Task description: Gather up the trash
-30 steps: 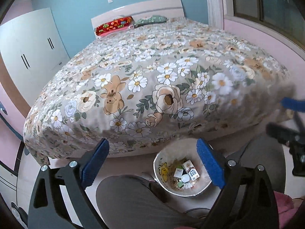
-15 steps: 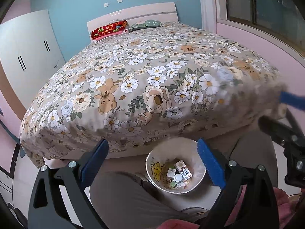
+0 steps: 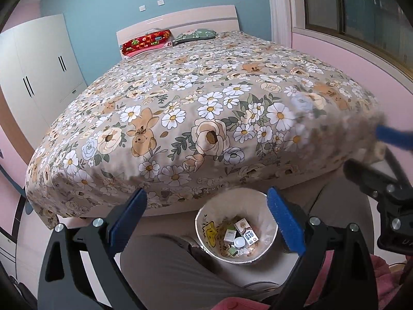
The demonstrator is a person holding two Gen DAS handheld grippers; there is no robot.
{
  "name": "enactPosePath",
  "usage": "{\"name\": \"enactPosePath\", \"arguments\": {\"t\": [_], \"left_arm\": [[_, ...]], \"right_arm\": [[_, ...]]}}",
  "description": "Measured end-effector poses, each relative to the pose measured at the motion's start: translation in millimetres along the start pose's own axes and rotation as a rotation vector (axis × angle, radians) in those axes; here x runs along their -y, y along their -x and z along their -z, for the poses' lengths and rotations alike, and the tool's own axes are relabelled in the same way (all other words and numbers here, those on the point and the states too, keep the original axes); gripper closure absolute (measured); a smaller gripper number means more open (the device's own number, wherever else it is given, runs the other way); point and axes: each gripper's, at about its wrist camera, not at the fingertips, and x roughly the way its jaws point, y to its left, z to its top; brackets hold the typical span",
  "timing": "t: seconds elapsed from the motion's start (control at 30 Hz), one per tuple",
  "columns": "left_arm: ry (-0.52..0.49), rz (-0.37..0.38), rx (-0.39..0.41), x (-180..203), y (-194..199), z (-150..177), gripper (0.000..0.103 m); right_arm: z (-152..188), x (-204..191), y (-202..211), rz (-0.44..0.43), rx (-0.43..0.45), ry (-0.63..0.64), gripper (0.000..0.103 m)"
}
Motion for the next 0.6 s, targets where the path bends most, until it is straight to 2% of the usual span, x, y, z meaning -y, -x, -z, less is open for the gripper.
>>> {"name": "enactPosePath", "arguments": {"t": [0.6], "left_arm": [[-0.013, 0.002, 0.012, 3.5, 3.4, -1.6, 0.007]], "right_arm": [[-0.2, -0.9, 2.6, 0.011, 0.007, 0.003, 0.018]]}}
